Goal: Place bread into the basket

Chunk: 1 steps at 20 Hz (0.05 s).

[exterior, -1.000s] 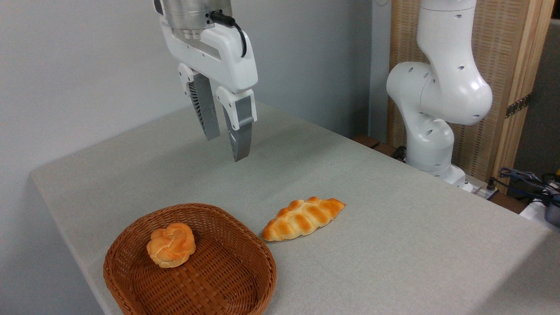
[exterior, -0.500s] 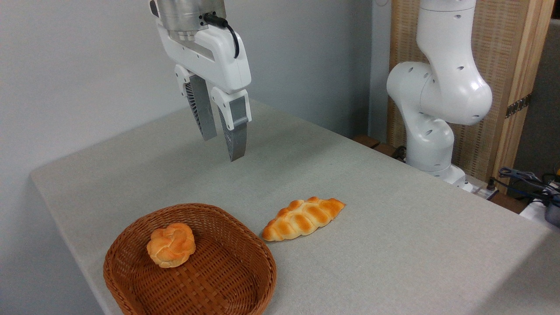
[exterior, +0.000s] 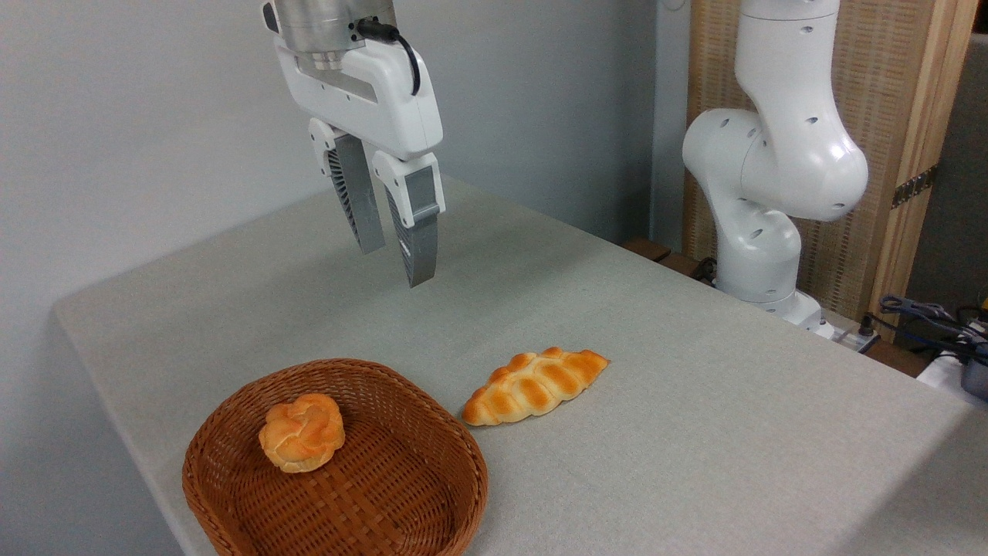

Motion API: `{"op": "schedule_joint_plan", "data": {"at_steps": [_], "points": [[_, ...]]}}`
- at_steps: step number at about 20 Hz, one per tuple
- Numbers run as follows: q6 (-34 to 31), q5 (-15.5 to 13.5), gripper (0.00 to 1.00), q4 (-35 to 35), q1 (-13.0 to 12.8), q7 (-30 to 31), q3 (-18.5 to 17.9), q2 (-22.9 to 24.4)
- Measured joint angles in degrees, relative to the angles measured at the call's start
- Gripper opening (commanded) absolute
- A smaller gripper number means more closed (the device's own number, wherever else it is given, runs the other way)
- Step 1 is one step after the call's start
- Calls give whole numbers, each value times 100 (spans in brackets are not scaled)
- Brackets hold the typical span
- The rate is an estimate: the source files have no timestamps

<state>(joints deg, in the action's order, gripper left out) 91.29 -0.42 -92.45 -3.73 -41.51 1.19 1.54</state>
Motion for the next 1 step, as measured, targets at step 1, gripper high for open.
{"op": "schedule_joint_plan", "data": {"at_steps": [1], "points": [[0, 1, 100, 0, 0, 0, 0, 0]]}}
